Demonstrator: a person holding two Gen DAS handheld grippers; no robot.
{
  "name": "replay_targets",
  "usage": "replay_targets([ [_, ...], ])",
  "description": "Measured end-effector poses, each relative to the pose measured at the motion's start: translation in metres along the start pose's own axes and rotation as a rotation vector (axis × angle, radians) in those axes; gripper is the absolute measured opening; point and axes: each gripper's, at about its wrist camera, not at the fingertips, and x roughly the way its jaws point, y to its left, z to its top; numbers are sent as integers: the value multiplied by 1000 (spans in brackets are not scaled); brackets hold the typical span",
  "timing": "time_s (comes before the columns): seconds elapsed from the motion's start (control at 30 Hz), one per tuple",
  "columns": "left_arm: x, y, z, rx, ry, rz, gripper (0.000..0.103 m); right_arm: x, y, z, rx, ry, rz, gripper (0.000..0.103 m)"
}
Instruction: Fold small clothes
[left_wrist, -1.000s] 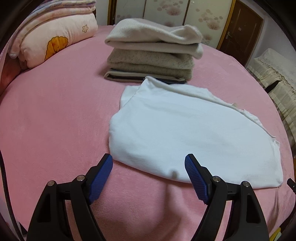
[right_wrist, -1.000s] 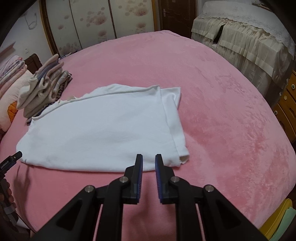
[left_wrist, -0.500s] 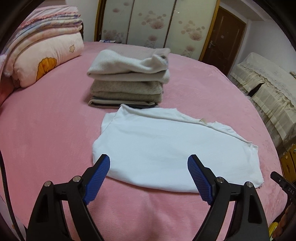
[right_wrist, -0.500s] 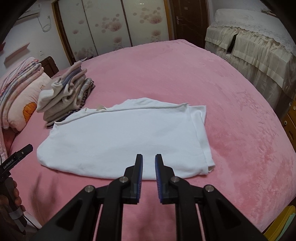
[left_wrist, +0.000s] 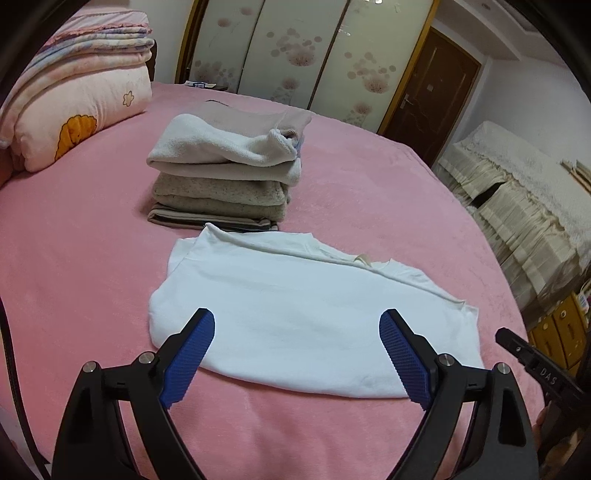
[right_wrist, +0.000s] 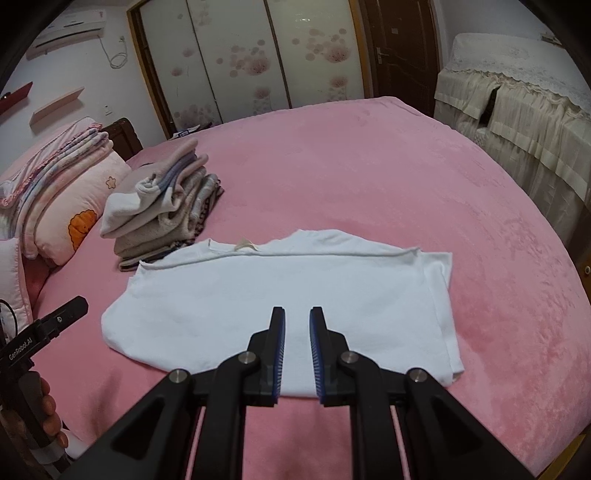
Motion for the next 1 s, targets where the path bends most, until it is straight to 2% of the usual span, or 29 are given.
replay_targets([
  [0.27,14,13,-7,-83,9,-6,90,18,23,12,-48,-30,17,13],
  [0.67,52,79,-58,-323,63,37,90,69,39,7,-63,7,17,13],
  [0.87,68,109,-85,-457,83,1,90,90,46,1,-76,27,13,13],
  [1.0,74,118,-92,-498,55,-38,90,101,48,-1,-74,37,17,13],
])
